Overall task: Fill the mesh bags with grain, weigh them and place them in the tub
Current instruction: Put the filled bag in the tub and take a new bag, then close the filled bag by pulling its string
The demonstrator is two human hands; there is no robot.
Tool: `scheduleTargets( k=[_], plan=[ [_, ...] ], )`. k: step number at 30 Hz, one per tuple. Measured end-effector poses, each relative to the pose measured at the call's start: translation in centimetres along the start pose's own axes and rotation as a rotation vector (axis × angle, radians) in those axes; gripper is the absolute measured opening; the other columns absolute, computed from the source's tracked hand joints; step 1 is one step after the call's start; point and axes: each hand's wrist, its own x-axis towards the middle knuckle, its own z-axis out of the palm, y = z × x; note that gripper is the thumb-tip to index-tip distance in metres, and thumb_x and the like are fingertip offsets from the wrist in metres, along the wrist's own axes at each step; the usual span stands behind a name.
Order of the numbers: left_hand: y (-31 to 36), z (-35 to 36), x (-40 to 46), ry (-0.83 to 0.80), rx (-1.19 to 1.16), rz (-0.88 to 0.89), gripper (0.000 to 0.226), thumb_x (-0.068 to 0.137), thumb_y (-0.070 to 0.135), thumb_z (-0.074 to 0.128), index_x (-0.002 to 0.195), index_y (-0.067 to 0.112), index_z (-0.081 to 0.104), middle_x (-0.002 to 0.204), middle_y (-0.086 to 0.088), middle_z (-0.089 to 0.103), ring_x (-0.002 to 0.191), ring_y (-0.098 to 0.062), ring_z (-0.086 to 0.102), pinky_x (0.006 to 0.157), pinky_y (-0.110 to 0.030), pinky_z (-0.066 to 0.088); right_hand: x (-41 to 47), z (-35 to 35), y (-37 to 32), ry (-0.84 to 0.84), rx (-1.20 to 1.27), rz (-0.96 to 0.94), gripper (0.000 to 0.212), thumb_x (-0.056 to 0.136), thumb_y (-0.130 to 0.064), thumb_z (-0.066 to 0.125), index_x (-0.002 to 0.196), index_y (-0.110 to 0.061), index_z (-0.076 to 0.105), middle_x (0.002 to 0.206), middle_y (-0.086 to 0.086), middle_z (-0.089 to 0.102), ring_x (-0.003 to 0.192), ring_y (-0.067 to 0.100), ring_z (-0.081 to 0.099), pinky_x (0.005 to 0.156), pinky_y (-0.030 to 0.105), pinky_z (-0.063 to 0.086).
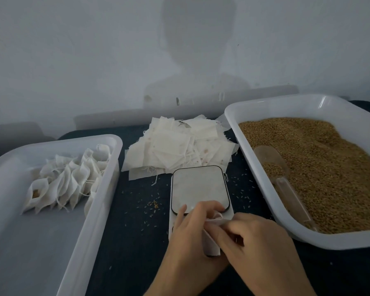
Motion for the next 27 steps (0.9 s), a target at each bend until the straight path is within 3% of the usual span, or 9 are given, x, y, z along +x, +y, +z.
scheduleTargets(
  k=[4, 7, 9, 13, 15, 20, 23, 25, 27],
  plan=[
    [-0.6, -0.5, 0.1, 0.041, -0.017, -0.029, 0.033, 0.072, 0.021, 0.075, 0.09, 0.041, 0.055, 0.086, 0.021, 0.064, 0.073, 0.0, 0.06, 0.07, -0.018, 0.046, 0.3, -1.9, 0.1, -0.117, 0.165, -0.072, 0.04, 0.078, -0.064, 0.044, 0.095, -0.04, 0.072, 0.079, -0.019, 0.064, 0.074, -0.003, 0.059, 0.064, 0.008, 0.045],
    [-1.4, -1.3, 0.2, 0.15, -0.086, -0.122, 0.035, 0.077, 0.013, 0.075, 0.088, 0.04, 0.056, 0.088, 0.015, 0.062, 0.067, -0.005, 0.061, 0.052, -0.016, 0.047, 1.4, -5.9, 2.4, 0.181, 0.197, -0.037, 0.026, 0.077, -0.059, 0.05, 0.082, -0.043, 0.069, 0.07, -0.024, 0.066, 0.058, -0.008, 0.061, 0.049, 0.008, 0.045],
    [-1.7, -1.9, 0.3, 0.213, -0.093, -0.102, 0.034, 0.078, 0.01, 0.073, 0.087, 0.038, 0.056, 0.083, 0.011, 0.061, 0.06, -0.004, 0.057, 0.049, -0.015, 0.045, 2.8, -8.4, 4.8, 0.298, -0.101, 0.021, 0.027, 0.082, -0.054, 0.049, 0.085, -0.036, 0.069, 0.062, -0.02, 0.062, 0.053, -0.005, 0.056, 0.043, 0.01, 0.035],
    [-1.9, -2.3, 0.5, 0.258, -0.181, -0.096, 0.03, 0.081, 0.005, 0.07, 0.088, 0.029, 0.052, 0.074, -0.001, 0.059, 0.054, -0.005, 0.052, 0.047, -0.018, 0.045, 5.2, -9.1, 9.2, -0.433, -0.577, 0.41, 0.038, 0.091, -0.057, 0.047, 0.089, -0.023, 0.063, 0.082, -0.007, 0.066, 0.071, 0.008, 0.063, 0.058, 0.02, 0.049],
    [-1.9, -2.1, 0.5, 0.263, -0.225, -0.097, 0.028, 0.082, 0.007, 0.069, 0.088, 0.028, 0.051, 0.074, -0.003, 0.058, 0.054, -0.008, 0.052, 0.048, -0.019, 0.045, 5.6, -8.0, 9.8, -0.588, -0.634, 0.416, 0.037, 0.09, -0.058, 0.049, 0.083, -0.022, 0.057, 0.078, -0.006, 0.061, 0.064, 0.007, 0.056, 0.053, 0.018, 0.041],
    [-1.6, -2.0, 0.6, 0.262, -0.249, -0.065, 0.028, 0.082, 0.006, 0.068, 0.087, 0.028, 0.051, 0.075, 0.0, 0.057, 0.055, -0.005, 0.05, 0.047, -0.019, 0.043, 6.2, -8.7, 10.3, -0.392, -0.668, 0.402, 0.032, 0.091, -0.051, 0.051, 0.077, -0.022, 0.055, 0.069, -0.006, 0.062, 0.059, 0.008, 0.061, 0.057, 0.022, 0.05],
    [-1.6, -2.2, 0.7, 0.272, -0.269, -0.066, 0.024, 0.078, 0.014, 0.067, 0.089, 0.029, 0.052, 0.079, 0.001, 0.058, 0.057, -0.007, 0.053, 0.048, -0.02, 0.045, 6.7, -10.9, 11.2, -0.307, -0.696, 0.397, 0.029, 0.092, -0.046, 0.049, 0.077, -0.023, 0.057, 0.067, -0.005, 0.062, 0.056, 0.007, 0.06, 0.05, 0.02, 0.044],
    [-1.6, -2.4, 0.8, 0.277, -0.273, -0.057, 0.025, 0.077, 0.014, 0.066, 0.089, 0.03, 0.053, 0.079, 0.004, 0.059, 0.057, -0.005, 0.055, 0.048, -0.018, 0.045, 6.9, -13.2, 12.1, -0.25, -0.672, 0.381, 0.036, 0.087, -0.057, 0.051, 0.074, -0.025, 0.06, 0.062, -0.003, 0.064, 0.055, 0.009, 0.061, 0.049, 0.023, 0.042],
    [-1.6, -2.7, 0.8, 0.276, -0.271, -0.055, 0.028, 0.079, 0.009, 0.068, 0.09, 0.031, 0.054, 0.079, 0.007, 0.06, 0.058, -0.003, 0.056, 0.048, -0.017, 0.045, 6.8, -15.7, 12.3, -0.196, -0.59, 0.332, 0.062, 0.059, -0.088, 0.046, 0.067, -0.029, 0.066, 0.057, -0.003, 0.065, 0.056, 0.012, 0.063, 0.053, 0.028, 0.048]
  ],
)
